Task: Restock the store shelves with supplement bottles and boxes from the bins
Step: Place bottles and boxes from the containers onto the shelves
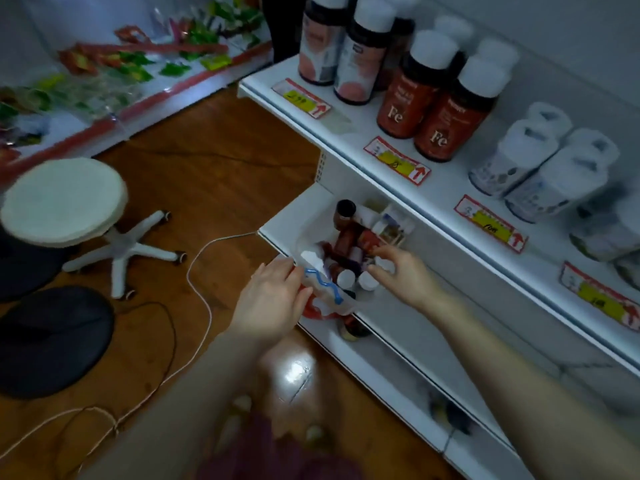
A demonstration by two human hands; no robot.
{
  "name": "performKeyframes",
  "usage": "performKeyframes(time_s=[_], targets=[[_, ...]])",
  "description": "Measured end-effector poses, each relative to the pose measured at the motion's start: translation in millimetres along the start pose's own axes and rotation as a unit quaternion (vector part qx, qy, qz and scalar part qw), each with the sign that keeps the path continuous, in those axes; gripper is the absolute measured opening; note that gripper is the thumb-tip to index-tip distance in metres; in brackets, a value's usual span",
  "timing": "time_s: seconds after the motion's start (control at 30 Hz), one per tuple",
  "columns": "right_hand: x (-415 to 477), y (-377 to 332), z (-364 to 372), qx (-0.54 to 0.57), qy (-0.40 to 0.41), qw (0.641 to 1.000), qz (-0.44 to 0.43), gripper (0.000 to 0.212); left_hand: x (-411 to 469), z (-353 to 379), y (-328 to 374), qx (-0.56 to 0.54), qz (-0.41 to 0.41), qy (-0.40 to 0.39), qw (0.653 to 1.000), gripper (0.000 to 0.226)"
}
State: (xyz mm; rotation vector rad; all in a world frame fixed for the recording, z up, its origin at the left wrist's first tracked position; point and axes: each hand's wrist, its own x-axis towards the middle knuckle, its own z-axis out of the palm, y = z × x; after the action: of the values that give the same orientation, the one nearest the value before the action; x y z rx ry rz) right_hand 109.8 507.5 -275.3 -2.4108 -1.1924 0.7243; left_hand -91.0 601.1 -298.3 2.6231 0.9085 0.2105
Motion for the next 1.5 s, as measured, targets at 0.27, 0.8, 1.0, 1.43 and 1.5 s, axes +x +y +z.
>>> performKeyframes(time_s=[0.27, 0.8, 1.0, 1.43, 1.5], targets=[[25.8, 22.1, 53.0, 0.001, 0.054, 0.992, 0.114, 0.041, 90.7, 41.7, -60.5, 0.022, 0.131, -0.018, 0.991, 0.033], [181.8, 70.5, 112.4, 0.013, 0.156, 0.985, 0.075, 0.047, 185.5, 161.1, -97.4, -0.005, 0.161, -0.027, 0.987, 0.041], [239.1, 62.3, 117.9, 0.026, 0.172, 0.983, 0.051, 0.046, 184.5, 164.1, -98.7, -0.029, 0.159, 0.018, 0.987, 0.04], [199.6, 84.1, 110.5, 0.04, 0.235, 0.969, 0.072, 0.04, 185.3, 159.4, -94.9, 0.017, 0.189, 0.011, 0.982, 0.039], [169.8, 87.7, 98.9, 0.049, 0.256, 0.963, 0.071, 0.039, 183.9, 157.2, -90.7, 0.016, 0.204, 0.021, 0.979, 0.039]])
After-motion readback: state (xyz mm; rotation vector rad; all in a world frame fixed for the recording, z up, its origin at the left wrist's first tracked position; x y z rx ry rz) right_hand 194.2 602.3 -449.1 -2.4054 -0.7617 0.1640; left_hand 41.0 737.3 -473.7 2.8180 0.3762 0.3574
